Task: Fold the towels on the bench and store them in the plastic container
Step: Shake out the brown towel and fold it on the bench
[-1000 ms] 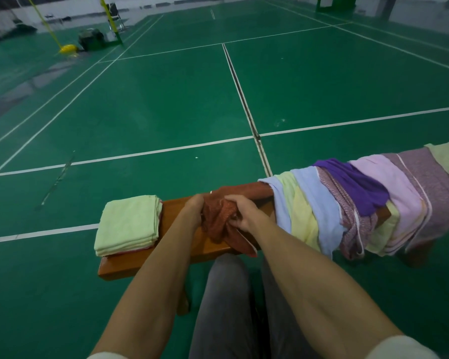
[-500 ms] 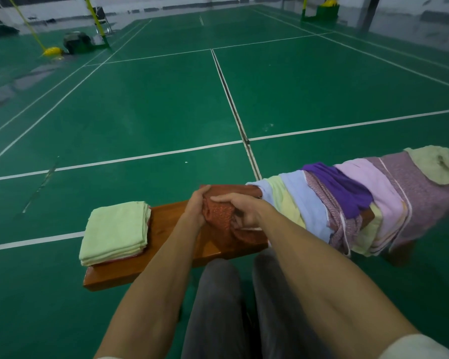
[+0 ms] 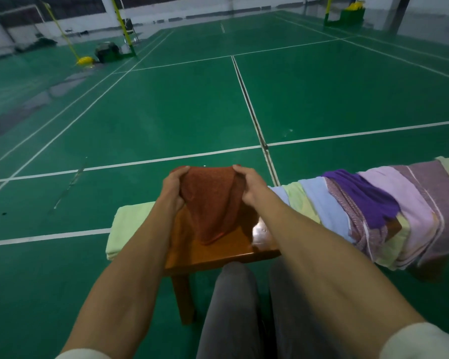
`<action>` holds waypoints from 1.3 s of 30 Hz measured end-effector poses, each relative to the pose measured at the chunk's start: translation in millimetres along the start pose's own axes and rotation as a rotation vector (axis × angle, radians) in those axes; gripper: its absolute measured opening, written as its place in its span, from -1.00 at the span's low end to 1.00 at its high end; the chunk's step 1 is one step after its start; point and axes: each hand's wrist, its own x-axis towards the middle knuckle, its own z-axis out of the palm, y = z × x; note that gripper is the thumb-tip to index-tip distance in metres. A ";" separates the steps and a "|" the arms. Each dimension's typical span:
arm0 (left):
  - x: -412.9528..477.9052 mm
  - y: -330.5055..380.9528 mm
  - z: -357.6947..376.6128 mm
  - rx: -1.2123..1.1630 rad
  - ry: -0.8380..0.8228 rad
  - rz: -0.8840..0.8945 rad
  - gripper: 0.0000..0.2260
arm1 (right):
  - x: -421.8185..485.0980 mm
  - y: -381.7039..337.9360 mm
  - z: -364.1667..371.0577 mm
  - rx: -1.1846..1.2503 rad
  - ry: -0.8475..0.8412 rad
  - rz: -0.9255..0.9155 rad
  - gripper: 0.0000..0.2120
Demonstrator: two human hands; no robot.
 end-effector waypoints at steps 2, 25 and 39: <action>3.5 11.3 -7.1 -0.066 0.063 0.047 -0.91 | 3.3 -20.9 17.7 -0.058 -0.002 -0.075 -0.93; -15.7 63.2 -11.7 -0.244 0.098 -0.446 -0.62 | 6.2 -117.6 35.8 -0.157 0.018 -0.200 -0.83; 8.1 101.0 10.5 -0.041 0.112 0.152 -0.57 | 4.6 -145.3 32.1 0.117 0.152 -0.472 -0.59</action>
